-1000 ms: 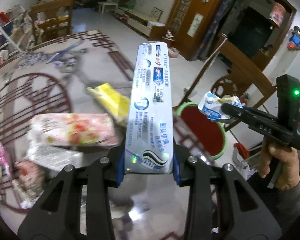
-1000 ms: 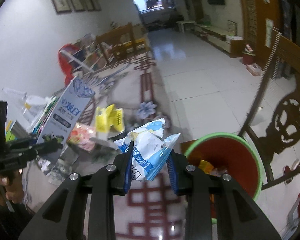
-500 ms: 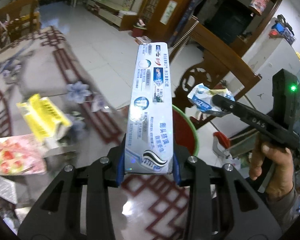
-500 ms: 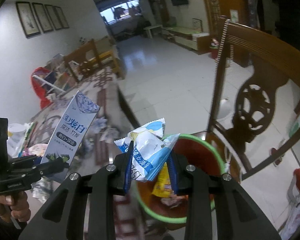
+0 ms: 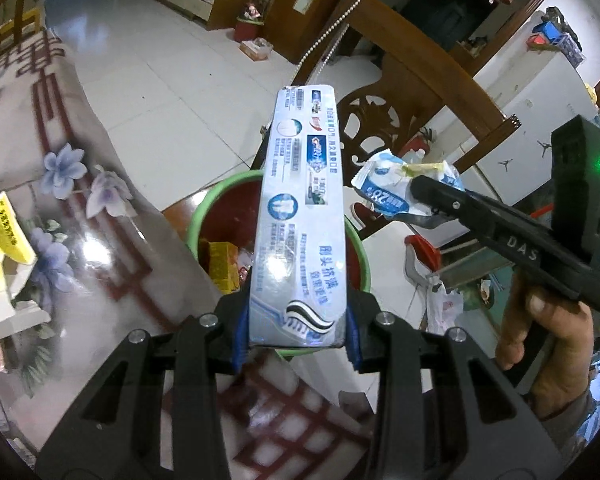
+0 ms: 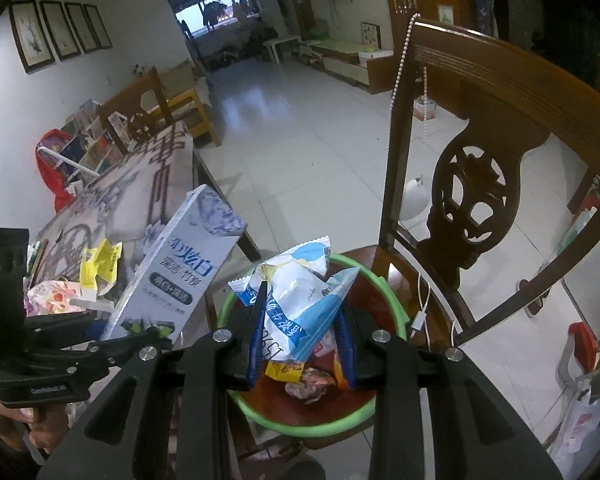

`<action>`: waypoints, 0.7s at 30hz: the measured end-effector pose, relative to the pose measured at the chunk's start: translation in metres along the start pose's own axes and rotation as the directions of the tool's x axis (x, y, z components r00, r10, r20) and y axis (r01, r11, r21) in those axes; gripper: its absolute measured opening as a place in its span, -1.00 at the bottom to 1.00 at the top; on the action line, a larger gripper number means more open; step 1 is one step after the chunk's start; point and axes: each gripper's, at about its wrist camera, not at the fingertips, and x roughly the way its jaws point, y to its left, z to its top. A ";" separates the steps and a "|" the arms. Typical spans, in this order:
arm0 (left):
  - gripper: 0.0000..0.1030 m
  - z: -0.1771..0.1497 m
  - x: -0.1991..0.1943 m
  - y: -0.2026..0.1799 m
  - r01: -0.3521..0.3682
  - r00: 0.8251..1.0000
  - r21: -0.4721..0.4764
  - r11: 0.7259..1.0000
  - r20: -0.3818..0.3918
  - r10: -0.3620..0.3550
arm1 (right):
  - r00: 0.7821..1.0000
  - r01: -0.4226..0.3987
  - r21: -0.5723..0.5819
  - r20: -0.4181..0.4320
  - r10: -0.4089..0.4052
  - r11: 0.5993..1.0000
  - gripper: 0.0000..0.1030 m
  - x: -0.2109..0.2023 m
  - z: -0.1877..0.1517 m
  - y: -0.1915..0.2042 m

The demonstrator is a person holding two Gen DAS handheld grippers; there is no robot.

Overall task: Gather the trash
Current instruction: 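Carry the toothpaste box and blue-white wrapper over the red bin with both tools, then open both tools to drop the toothpaste box and wrapper into the bin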

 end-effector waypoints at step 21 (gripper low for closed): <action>0.89 -0.010 -0.017 0.007 -0.092 0.994 -0.002 0.996 0.058 0.092 | 0.999 0.008 0.082 0.030 -0.011 0.997 0.86 0.001 0.006 -0.009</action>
